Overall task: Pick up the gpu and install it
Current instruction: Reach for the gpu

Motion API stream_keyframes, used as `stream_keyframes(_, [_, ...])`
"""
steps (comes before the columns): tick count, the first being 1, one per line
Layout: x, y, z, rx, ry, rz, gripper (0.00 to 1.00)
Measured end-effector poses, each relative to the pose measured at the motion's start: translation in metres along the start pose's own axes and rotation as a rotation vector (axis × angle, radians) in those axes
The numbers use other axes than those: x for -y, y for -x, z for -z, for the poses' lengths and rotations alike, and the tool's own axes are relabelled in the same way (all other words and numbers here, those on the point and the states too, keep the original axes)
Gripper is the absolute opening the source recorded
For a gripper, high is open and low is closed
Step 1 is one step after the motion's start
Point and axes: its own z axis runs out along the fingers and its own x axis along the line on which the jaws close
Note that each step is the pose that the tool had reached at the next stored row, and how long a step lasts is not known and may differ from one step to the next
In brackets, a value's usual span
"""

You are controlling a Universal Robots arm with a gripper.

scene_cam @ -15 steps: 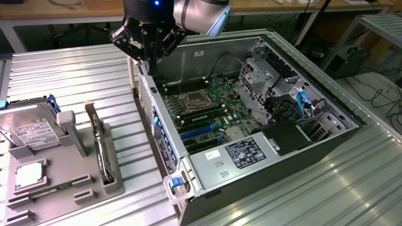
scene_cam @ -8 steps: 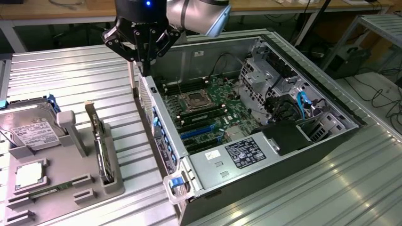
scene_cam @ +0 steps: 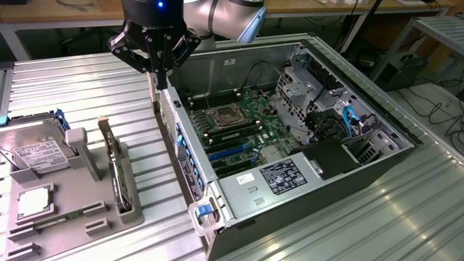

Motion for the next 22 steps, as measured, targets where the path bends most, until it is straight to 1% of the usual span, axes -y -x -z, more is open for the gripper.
stream_keyframes(22, [0.0009,-0.038,0.0009,-0.0008,0.0,0.003,0.11])
